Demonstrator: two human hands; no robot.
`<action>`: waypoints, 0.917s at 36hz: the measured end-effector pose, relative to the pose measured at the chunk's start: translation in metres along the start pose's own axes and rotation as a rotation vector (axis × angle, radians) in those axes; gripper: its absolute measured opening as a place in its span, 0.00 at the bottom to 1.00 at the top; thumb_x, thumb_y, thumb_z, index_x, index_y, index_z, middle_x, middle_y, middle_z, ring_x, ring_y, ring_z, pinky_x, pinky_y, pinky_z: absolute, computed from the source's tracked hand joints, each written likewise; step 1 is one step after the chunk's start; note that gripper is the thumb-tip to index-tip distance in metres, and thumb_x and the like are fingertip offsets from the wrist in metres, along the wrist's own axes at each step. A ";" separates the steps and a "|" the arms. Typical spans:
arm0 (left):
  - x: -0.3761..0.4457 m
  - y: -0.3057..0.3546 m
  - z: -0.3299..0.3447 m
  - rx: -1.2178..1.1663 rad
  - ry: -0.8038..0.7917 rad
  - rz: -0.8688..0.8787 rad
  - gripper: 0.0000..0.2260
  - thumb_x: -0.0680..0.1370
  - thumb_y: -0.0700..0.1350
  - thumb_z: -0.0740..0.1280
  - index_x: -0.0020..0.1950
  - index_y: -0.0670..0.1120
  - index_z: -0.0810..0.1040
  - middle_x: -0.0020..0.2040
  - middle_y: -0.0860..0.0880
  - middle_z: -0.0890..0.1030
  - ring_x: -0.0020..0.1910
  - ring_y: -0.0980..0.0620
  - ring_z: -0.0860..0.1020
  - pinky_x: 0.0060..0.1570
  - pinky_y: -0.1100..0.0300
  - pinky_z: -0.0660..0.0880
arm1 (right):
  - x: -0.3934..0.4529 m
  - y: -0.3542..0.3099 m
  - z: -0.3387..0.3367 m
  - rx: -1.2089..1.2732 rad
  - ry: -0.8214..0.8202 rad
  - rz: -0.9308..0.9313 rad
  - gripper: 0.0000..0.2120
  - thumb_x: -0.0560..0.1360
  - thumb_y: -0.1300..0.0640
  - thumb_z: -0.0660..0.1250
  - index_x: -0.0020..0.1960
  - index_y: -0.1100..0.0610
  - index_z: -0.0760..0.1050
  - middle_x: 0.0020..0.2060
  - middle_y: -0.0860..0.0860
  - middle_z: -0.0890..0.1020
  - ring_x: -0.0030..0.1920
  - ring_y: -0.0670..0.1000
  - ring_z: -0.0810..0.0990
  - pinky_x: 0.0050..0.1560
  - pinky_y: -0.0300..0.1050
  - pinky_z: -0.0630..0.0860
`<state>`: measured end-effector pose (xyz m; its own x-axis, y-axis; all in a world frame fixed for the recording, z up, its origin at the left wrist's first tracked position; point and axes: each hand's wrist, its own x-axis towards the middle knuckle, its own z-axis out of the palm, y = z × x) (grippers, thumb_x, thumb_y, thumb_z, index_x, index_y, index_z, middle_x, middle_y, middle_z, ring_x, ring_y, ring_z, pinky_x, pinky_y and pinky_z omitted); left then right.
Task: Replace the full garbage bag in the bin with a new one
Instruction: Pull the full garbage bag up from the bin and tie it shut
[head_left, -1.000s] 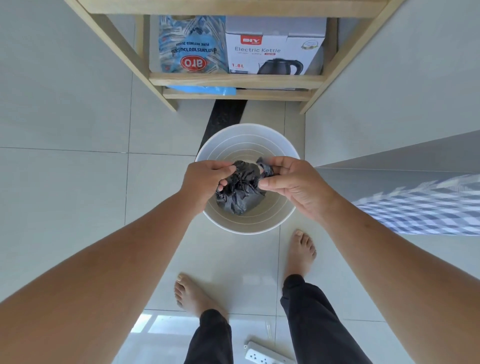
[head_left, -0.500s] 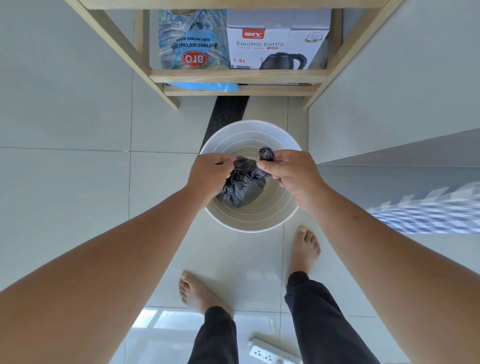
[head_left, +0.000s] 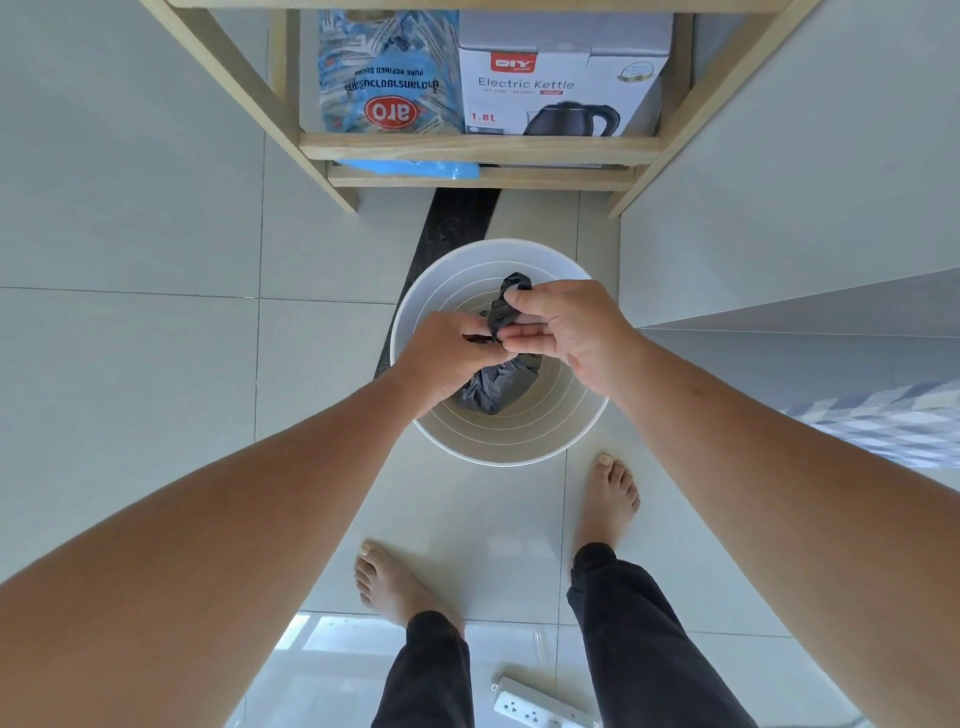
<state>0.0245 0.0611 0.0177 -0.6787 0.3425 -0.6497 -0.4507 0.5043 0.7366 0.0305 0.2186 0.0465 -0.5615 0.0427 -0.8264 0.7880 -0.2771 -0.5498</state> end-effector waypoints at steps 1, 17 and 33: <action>0.000 -0.001 0.000 -0.026 0.002 -0.003 0.08 0.73 0.42 0.74 0.52 0.44 0.85 0.39 0.53 0.84 0.36 0.63 0.79 0.40 0.73 0.72 | 0.000 -0.001 0.001 0.031 0.003 0.015 0.08 0.75 0.62 0.70 0.52 0.66 0.78 0.43 0.65 0.84 0.42 0.60 0.86 0.44 0.49 0.84; 0.006 0.005 0.007 -0.307 0.099 -0.170 0.03 0.78 0.42 0.69 0.47 0.47 0.83 0.36 0.51 0.82 0.34 0.56 0.76 0.28 0.71 0.70 | 0.007 0.027 -0.012 -0.386 -0.012 -0.002 0.11 0.74 0.57 0.73 0.55 0.54 0.79 0.46 0.49 0.82 0.46 0.47 0.79 0.42 0.44 0.80; 0.019 0.020 0.001 -0.380 -0.006 -0.463 0.08 0.78 0.37 0.66 0.56 0.38 0.80 0.41 0.43 0.82 0.30 0.53 0.78 0.27 0.65 0.74 | 0.009 0.052 -0.007 -1.164 0.175 -0.766 0.07 0.74 0.66 0.65 0.43 0.63 0.82 0.37 0.57 0.73 0.38 0.58 0.75 0.37 0.51 0.74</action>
<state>0.0035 0.0782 0.0202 -0.3598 0.1597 -0.9193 -0.8753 0.2835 0.3918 0.0679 0.2114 0.0094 -0.9709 -0.0397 -0.2360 0.1074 0.8090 -0.5779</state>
